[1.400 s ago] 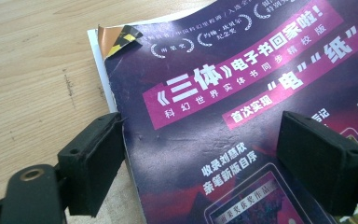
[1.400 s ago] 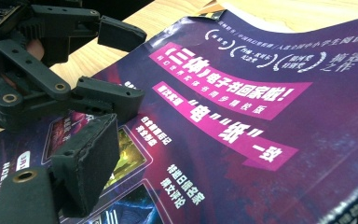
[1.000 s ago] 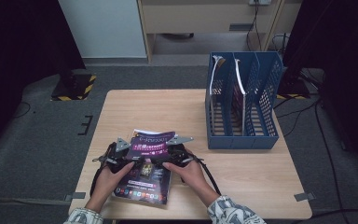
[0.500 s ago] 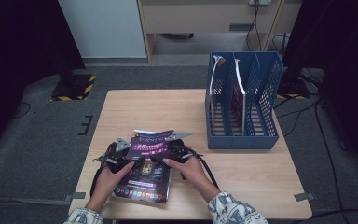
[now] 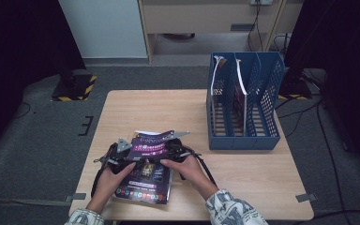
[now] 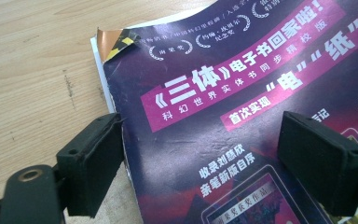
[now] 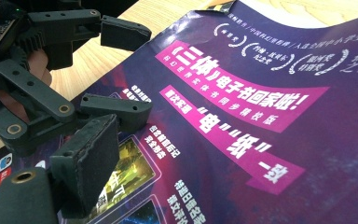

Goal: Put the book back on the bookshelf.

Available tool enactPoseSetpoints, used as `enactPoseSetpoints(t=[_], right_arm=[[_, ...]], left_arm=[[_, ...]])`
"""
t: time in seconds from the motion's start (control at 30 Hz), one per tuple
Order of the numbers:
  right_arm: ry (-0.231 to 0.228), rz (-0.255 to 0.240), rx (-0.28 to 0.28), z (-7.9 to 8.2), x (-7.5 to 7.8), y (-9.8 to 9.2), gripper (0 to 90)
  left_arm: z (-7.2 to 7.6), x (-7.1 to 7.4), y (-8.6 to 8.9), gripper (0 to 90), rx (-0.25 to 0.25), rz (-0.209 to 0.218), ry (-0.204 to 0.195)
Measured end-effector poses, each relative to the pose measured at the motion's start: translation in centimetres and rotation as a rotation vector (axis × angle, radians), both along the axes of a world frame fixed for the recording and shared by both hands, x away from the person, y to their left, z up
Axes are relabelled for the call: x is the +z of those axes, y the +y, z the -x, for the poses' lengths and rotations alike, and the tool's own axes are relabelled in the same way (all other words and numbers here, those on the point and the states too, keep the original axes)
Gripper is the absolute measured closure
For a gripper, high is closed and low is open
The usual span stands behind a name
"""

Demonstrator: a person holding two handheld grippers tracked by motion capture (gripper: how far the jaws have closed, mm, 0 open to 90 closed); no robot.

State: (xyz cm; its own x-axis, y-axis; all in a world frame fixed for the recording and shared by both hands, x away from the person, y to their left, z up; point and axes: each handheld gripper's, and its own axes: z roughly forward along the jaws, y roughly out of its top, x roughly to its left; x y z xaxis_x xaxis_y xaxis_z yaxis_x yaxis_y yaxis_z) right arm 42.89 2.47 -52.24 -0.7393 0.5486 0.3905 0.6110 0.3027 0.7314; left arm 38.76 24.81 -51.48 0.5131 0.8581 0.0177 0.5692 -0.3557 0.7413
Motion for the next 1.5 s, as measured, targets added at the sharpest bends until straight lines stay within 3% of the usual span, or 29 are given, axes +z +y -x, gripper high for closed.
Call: enactPoseSetpoints(t=[0.13, 0.2, 0.27, 0.37, 0.4, 0.43, 0.6, 0.83, 1.13, 1.33, 1.5], right_arm=[[-0.015, 0.003, -0.003, 0.1, -0.1, 0.0, 15.6], [-0.018, 0.024, -0.006, 0.1, 0.1, 0.0, 26.1], [0.024, 0.006, -0.018, 0.0, 0.2, -0.3, 36.7], [0.048, -0.012, -0.030, -0.1, 0.2, -0.7, 46.0], [0.048, -0.012, -0.030, -0.1, 0.2, -0.7, 46.0], [0.045, -0.040, -0.043, -0.1, 0.7, -1.0, 55.4], [0.000, -0.106, -0.087, -0.1, 2.4, -1.9, 76.2], [-0.128, -0.095, -0.097, 0.3, 4.6, -2.6, 78.7], [-0.250, -0.088, -0.101, 0.7, 6.6, -3.0, 81.1], [-0.298, -0.098, -0.113, 0.8, 7.4, -3.4, 82.5], [-0.312, -0.106, -0.120, 0.7, 7.7, -3.6, 83.1]], left_arm=[[0.0, 0.0, 0.0, 13.9, 0.000, 0.001, 0.001], [0.0, 0.0, 0.0, 13.6, 0.002, 0.004, 0.003], [0.0, 0.0, 0.0, 13.4, 0.003, 0.009, 0.005], [0.0, 0.0, 0.0, 12.9, 0.004, 0.009, 0.008], [0.0, 0.0, 0.0, 12.9, 0.005, 0.013, 0.006], [0.0, 0.0, -0.1, 12.7, 0.006, 0.015, 0.003], [0.1, 0.8, 0.2, 12.6, 0.009, 0.095, -0.017], [0.4, 1.5, 0.5, 14.3, 0.005, 0.120, -0.057], [0.4, 1.2, 0.2, 14.5, -0.042, 0.132, -0.029], [0.4, 0.9, -0.1, 14.3, -0.075, 0.135, -0.001], [0.5, 0.7, -0.4, 14.3, -0.098, 0.136, 0.014]])
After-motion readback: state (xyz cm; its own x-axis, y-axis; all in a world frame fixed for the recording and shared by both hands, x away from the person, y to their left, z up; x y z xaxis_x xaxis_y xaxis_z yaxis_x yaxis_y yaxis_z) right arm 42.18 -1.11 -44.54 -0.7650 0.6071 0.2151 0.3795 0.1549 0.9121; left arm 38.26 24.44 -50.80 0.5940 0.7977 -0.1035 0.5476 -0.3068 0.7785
